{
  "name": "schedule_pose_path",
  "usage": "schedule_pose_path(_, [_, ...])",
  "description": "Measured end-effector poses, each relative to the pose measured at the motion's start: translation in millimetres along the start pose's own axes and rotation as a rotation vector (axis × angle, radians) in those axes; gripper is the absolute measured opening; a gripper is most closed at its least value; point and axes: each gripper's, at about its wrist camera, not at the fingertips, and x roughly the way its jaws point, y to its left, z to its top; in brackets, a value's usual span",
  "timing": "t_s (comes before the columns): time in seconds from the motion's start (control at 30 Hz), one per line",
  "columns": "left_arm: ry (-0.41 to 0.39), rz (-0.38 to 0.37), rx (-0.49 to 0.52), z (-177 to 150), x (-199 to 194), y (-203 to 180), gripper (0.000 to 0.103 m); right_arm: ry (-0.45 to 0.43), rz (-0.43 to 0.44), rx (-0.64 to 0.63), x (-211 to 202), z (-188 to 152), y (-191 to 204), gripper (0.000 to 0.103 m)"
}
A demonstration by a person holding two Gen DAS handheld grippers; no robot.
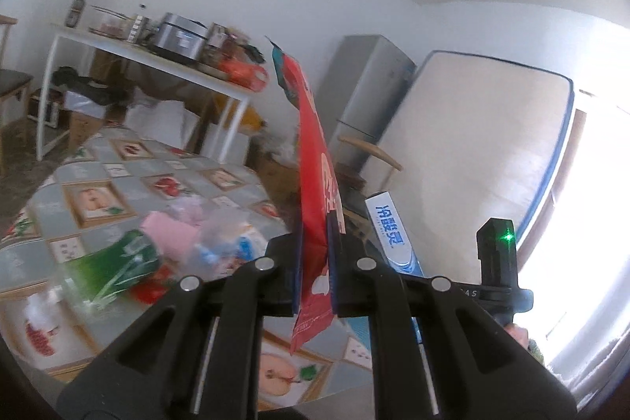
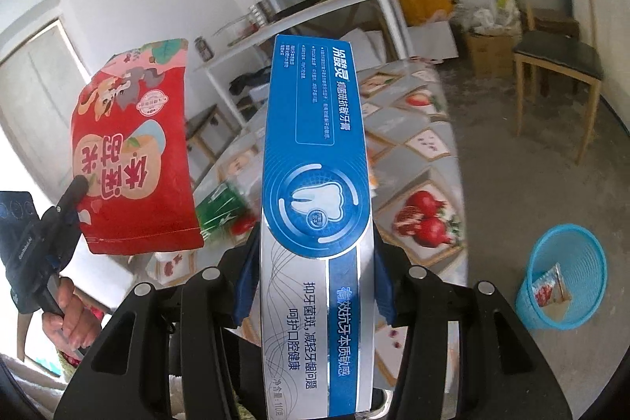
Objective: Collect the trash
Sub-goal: 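Carry the red snack bag and toothpaste box toward the blue wastebasket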
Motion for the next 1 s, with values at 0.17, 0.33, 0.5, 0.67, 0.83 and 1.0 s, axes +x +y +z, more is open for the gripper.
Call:
schedule_pose_path(0.17, [0.096, -0.072, 0.010, 3, 45, -20, 0.009, -0.043, -0.048, 0.102, -21, -11, -41, 0.048])
schedule_pose_path(0.33, [0.280, -0.193, 0.021, -1, 115, -49, 0.009, -0.091, -0.150, 0.254, -50, -34, -98, 0.048])
schedule_pose_path(0.5, [0.468, -0.268, 0.032, -23, 195, -87, 0.009, -0.110, -0.243, 0.430, -73, -66, -165, 0.048])
schedule_pose_path(0.67, [0.676, -0.256, 0.080, -66, 279, -133, 0.009, -0.096, -0.270, 0.601, -77, -95, -226, 0.048])
schedule_pose_path(0.83, [0.850, -0.207, 0.111, -117, 353, -162, 0.009, -0.061, -0.266, 0.753, -64, -122, -280, 0.048])
schedule_pose_path(1.0, [1.026, -0.184, 0.043, -169, 431, -179, 0.009, -0.051, -0.268, 0.833, -57, -145, -308, 0.048])
